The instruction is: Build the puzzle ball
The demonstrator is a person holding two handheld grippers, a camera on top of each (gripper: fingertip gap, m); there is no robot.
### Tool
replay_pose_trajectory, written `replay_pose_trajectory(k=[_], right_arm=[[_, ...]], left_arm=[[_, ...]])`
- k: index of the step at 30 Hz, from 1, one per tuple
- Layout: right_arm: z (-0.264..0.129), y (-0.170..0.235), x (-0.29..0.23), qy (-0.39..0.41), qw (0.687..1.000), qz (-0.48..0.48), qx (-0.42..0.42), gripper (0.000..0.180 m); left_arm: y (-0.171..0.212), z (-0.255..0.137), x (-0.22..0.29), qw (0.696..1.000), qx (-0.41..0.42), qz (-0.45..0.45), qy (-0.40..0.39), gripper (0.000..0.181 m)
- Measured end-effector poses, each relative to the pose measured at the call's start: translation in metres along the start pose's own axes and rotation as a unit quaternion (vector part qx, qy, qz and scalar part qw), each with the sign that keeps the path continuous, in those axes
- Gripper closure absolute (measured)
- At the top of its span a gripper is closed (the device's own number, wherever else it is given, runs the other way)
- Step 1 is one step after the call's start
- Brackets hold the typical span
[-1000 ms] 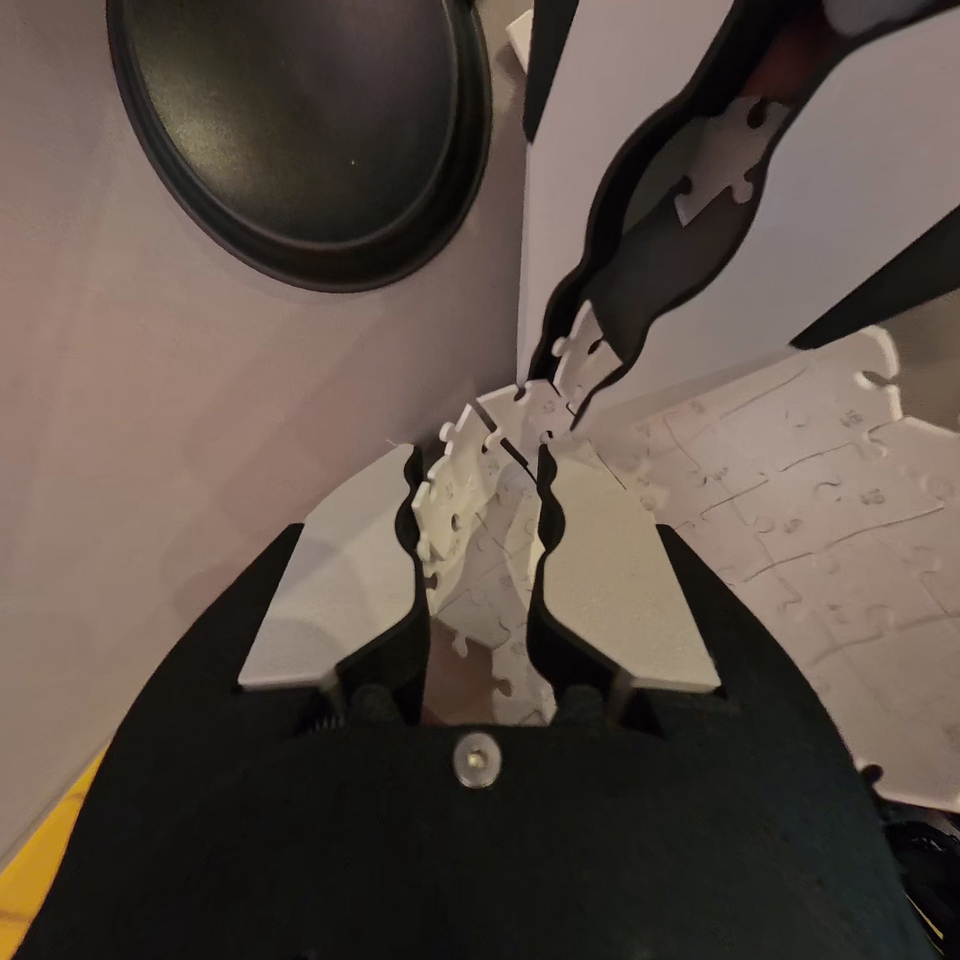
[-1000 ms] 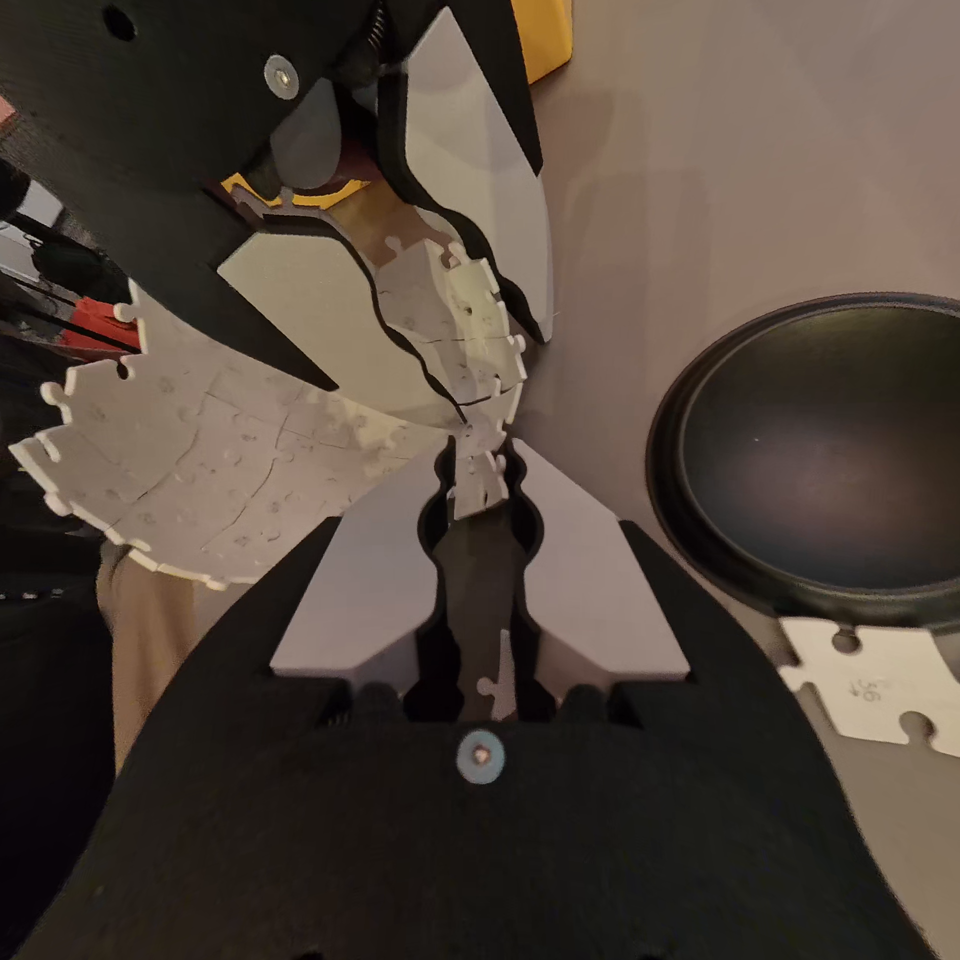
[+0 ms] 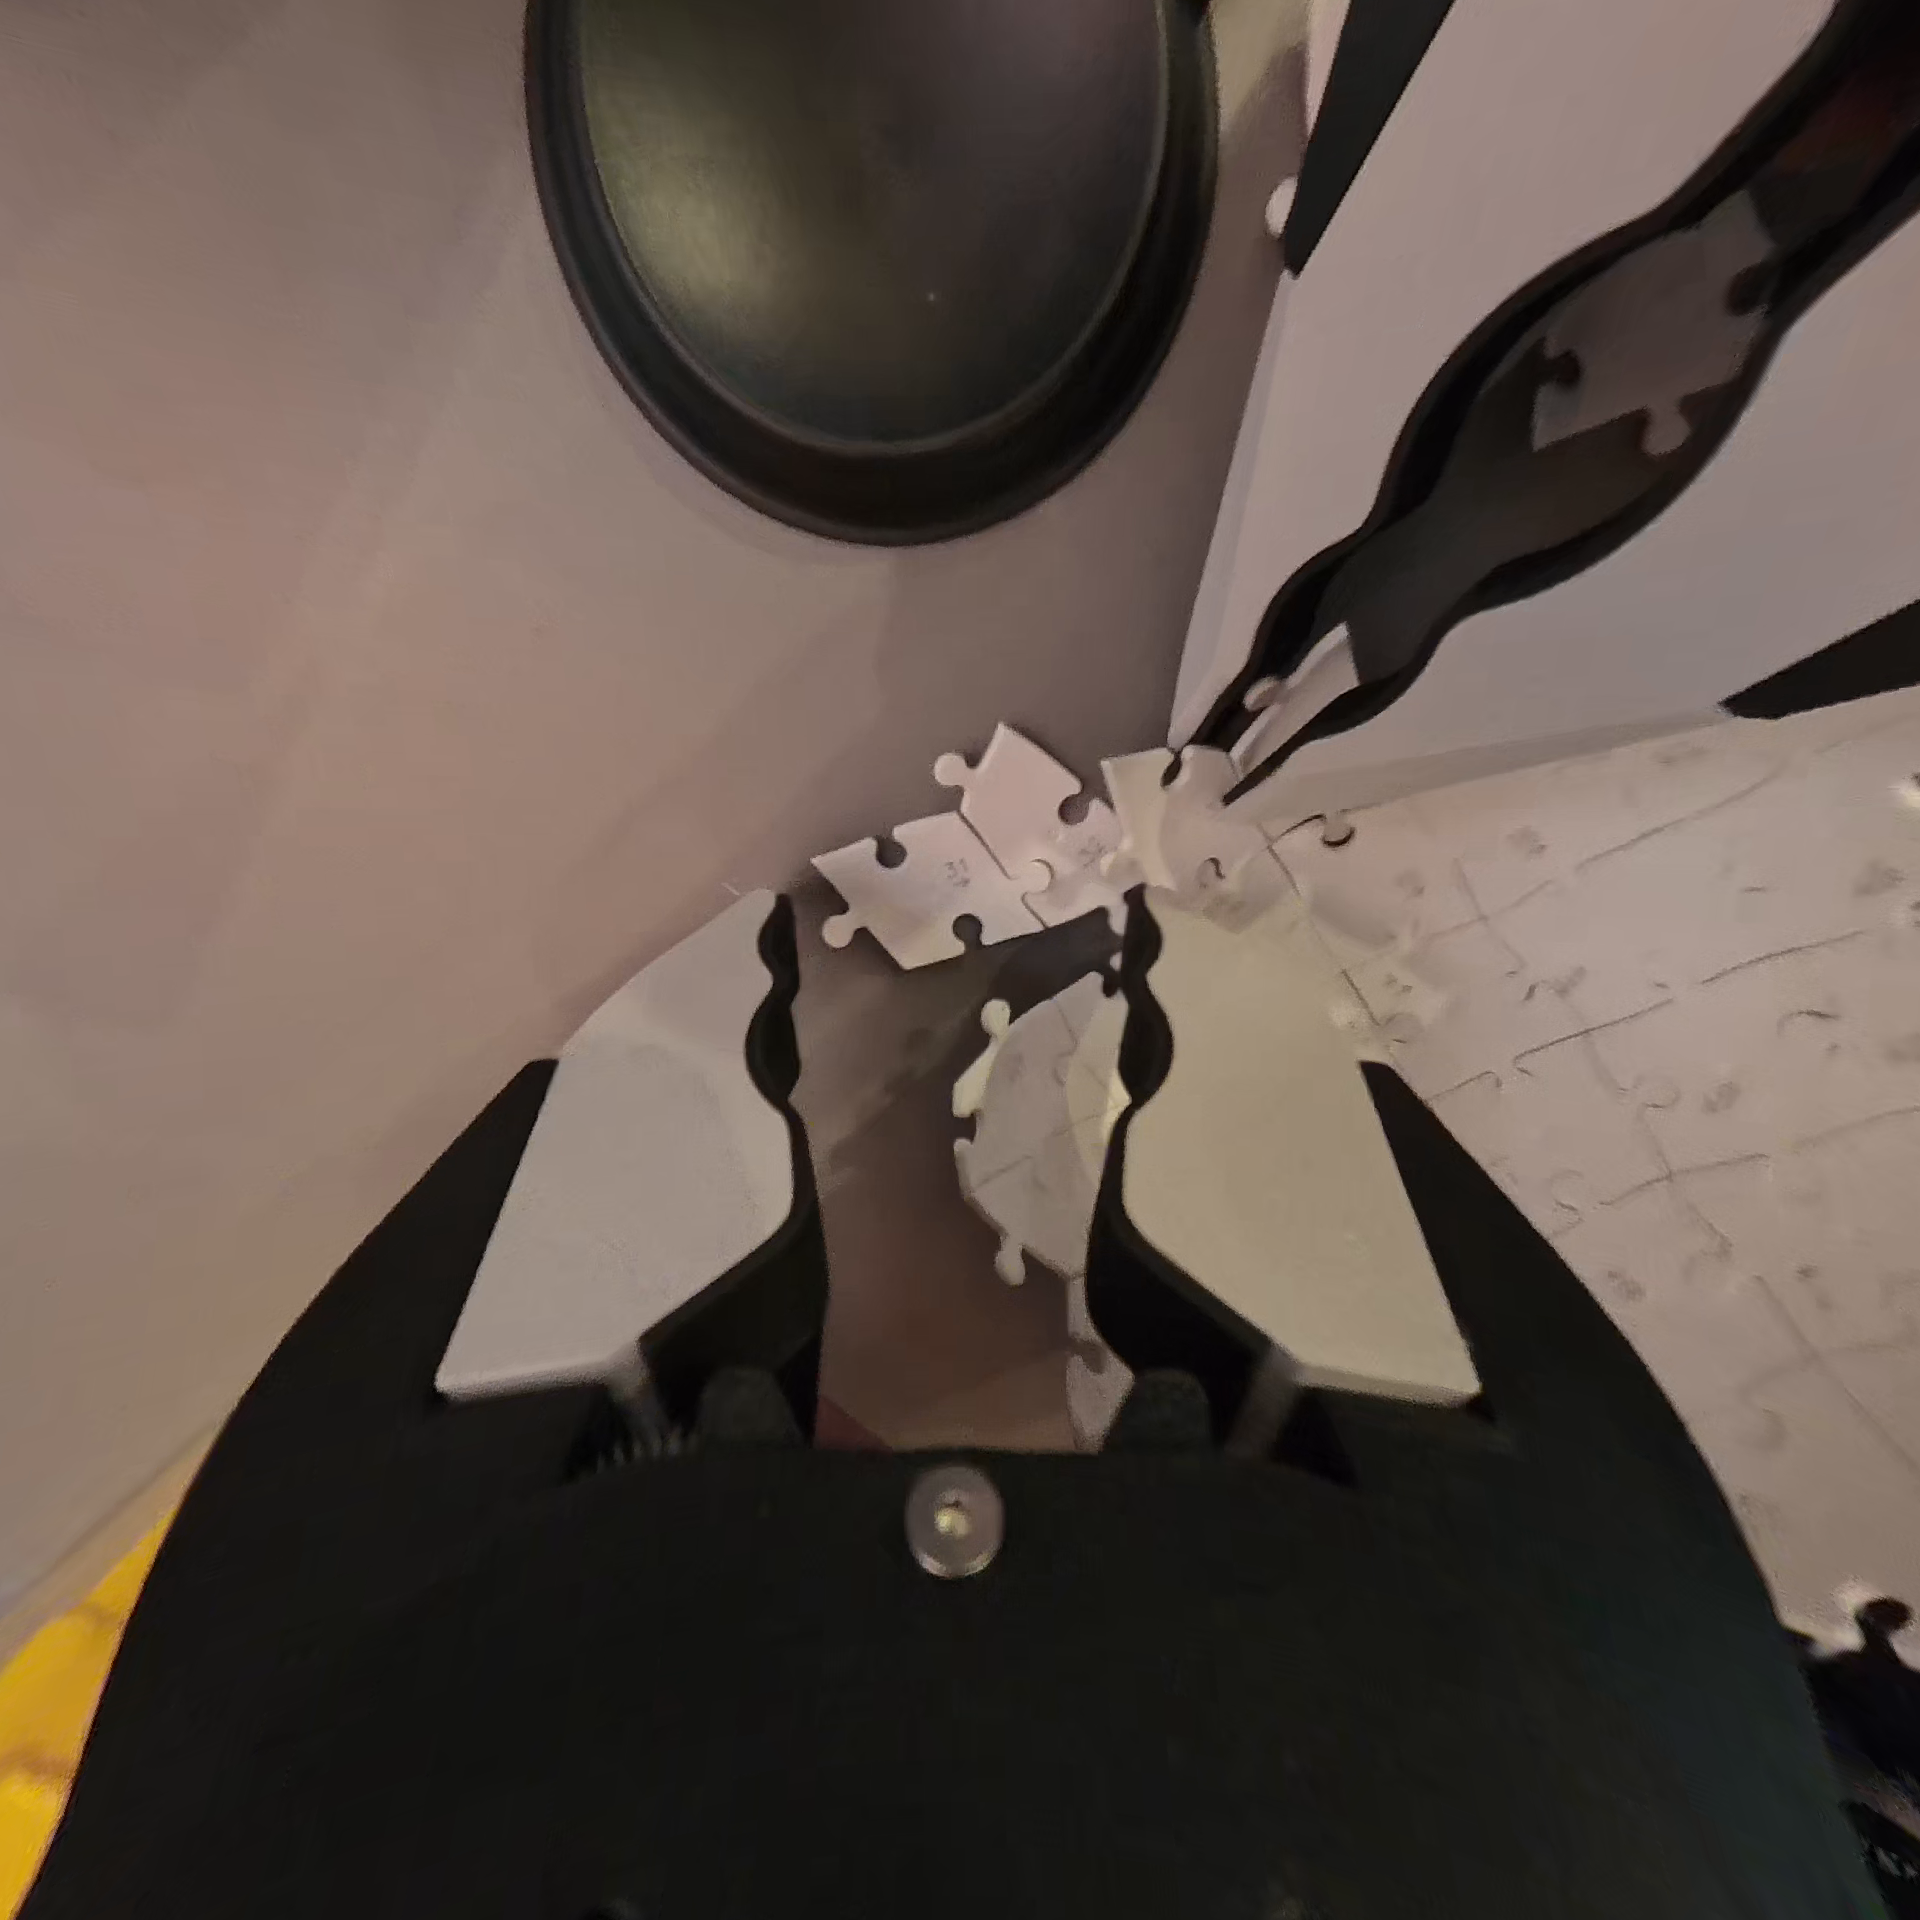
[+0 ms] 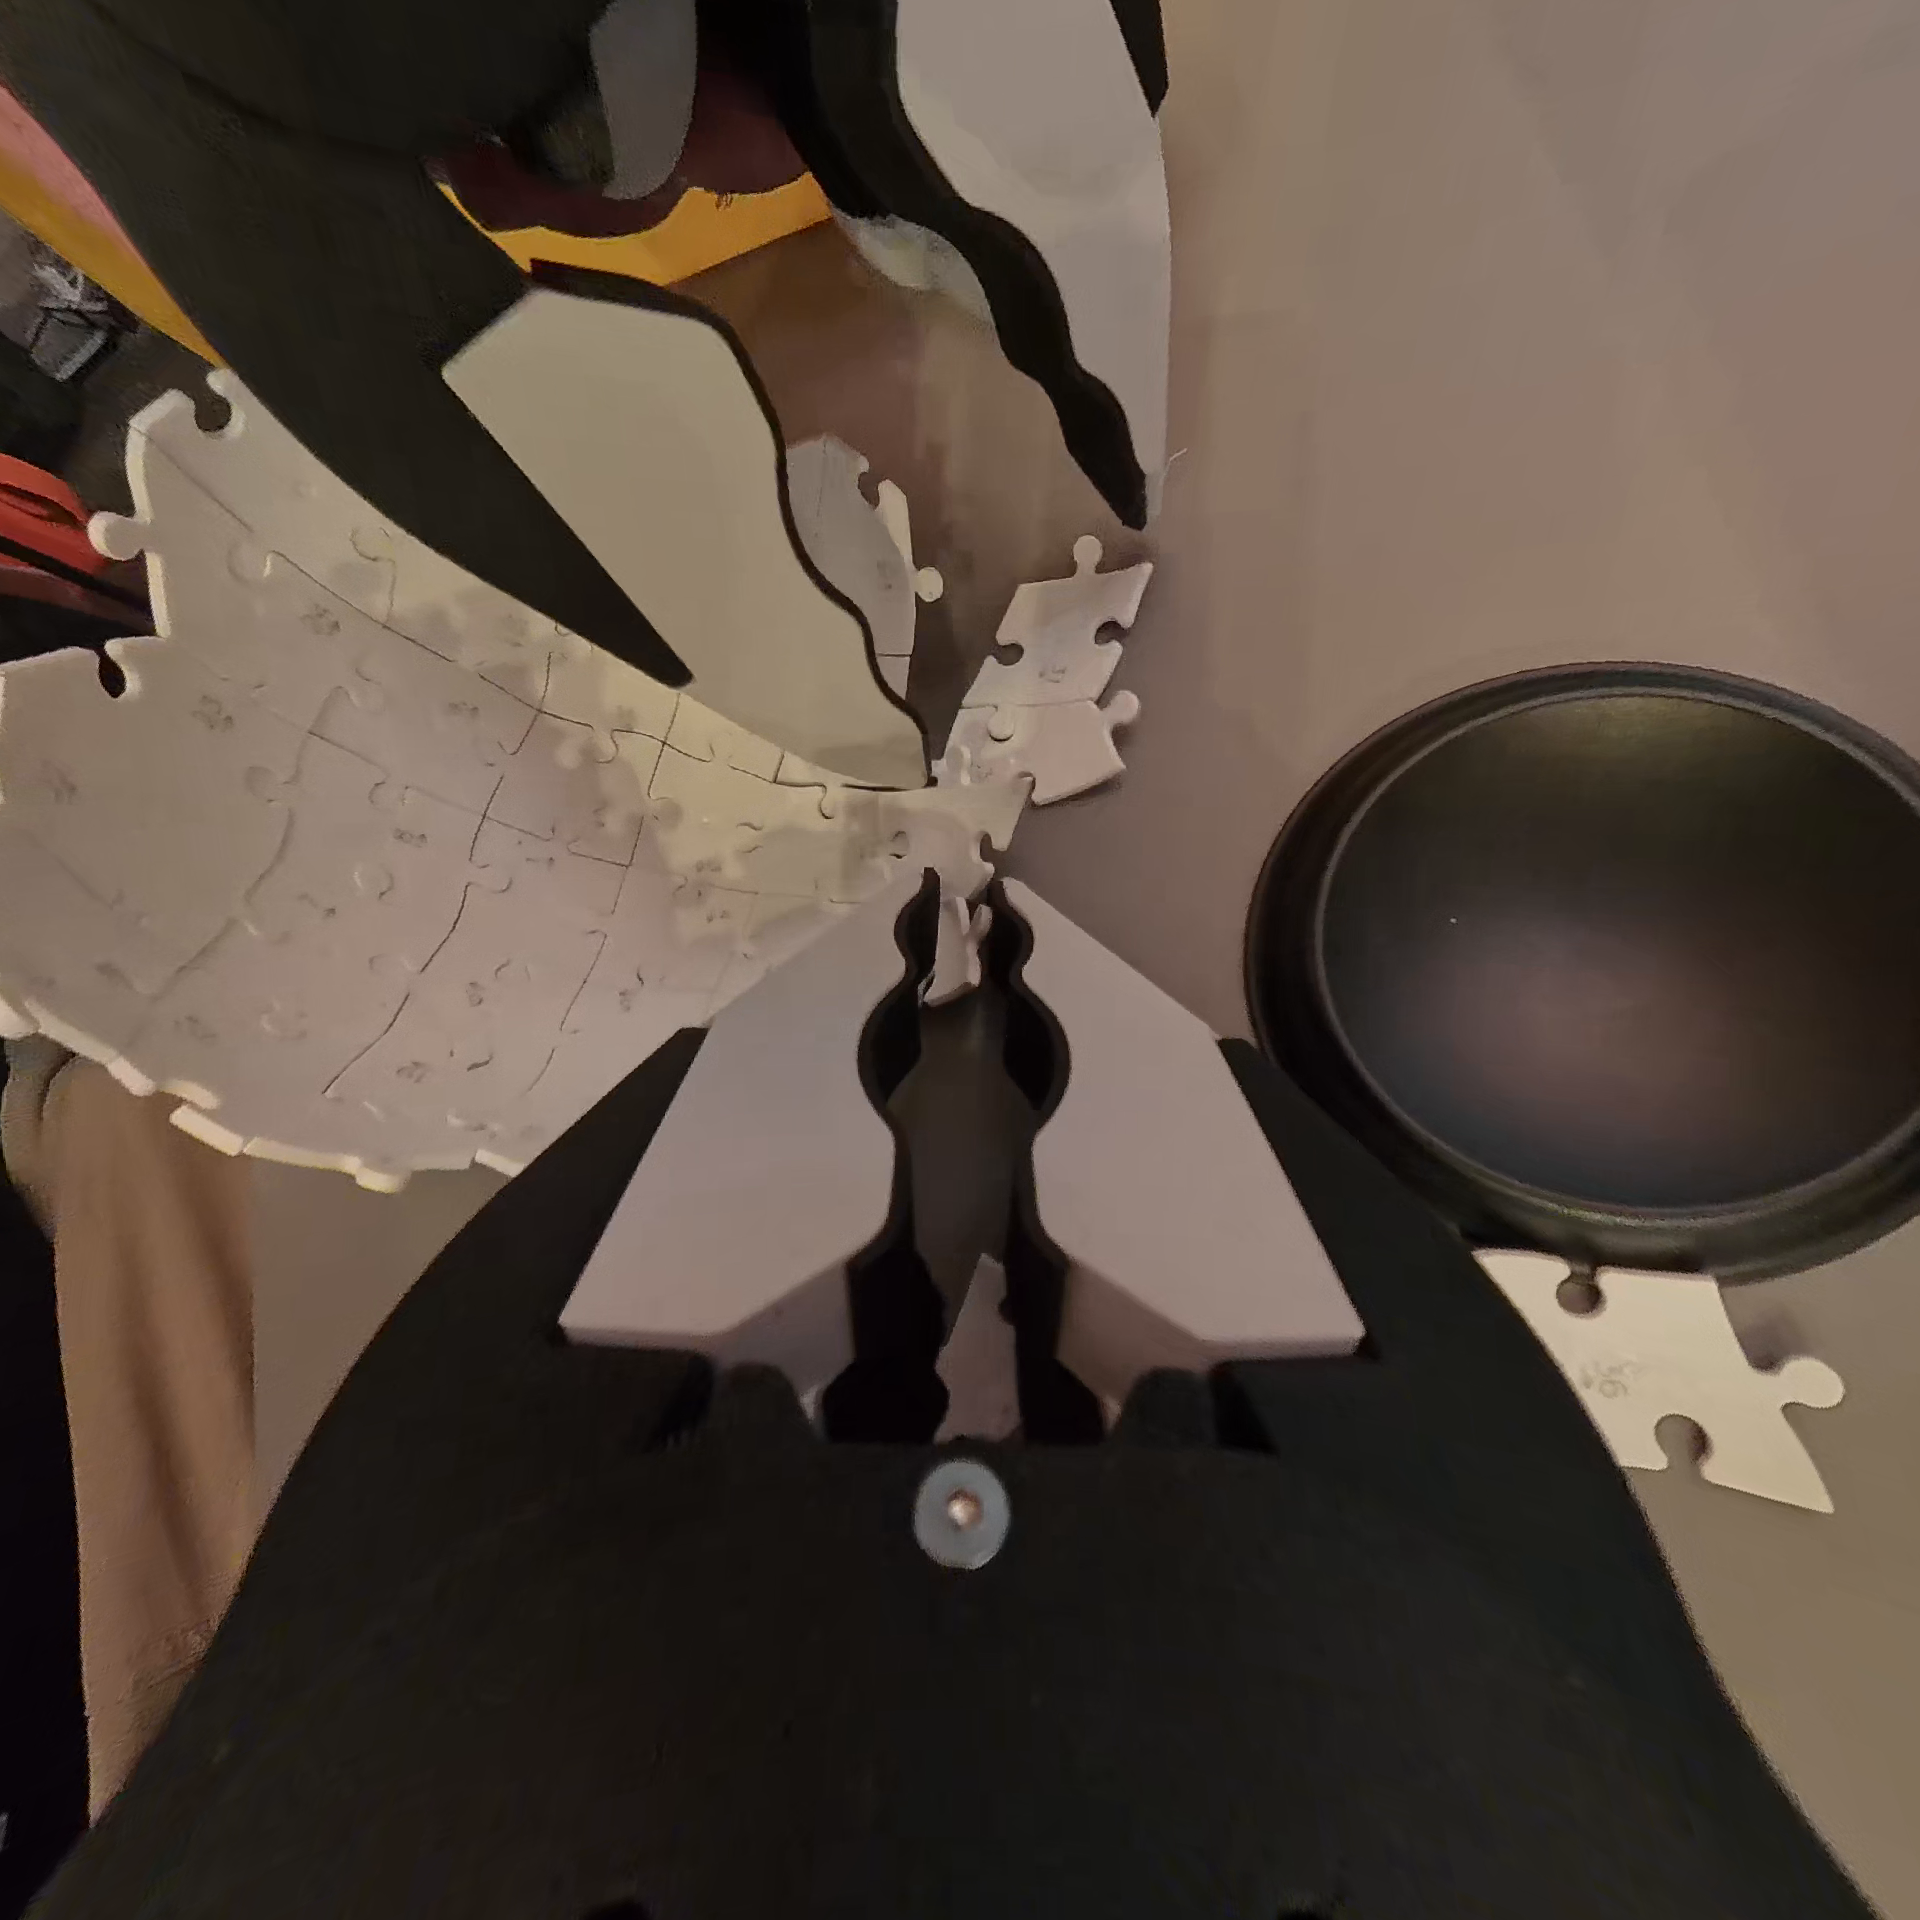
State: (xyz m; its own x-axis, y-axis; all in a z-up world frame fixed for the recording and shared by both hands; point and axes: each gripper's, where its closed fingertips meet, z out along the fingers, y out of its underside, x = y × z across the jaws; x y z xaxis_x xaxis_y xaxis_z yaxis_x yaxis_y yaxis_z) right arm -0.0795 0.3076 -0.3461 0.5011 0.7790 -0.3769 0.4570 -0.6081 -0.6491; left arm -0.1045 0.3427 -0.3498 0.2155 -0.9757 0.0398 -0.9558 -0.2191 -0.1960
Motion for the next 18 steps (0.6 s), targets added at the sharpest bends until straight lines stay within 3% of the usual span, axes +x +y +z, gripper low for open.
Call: replay_pose_trajectory(k=[10, 18], right_arm=[[0.001, 0.000, 0.000, 0.000, 1.000, 0.006, 0.000, 0.173], [0.002, -0.001, 0.000, -0.003, 1.000, 0.010, 0.001, 0.173]], left_arm=[[-0.008, -0.006, -0.001, 1.000, 0.012, 0.000, 0.003, 0.109], [-0.002, 0.005, -0.005, 0.998, -0.053, 0.026, -0.018, 0.102]])
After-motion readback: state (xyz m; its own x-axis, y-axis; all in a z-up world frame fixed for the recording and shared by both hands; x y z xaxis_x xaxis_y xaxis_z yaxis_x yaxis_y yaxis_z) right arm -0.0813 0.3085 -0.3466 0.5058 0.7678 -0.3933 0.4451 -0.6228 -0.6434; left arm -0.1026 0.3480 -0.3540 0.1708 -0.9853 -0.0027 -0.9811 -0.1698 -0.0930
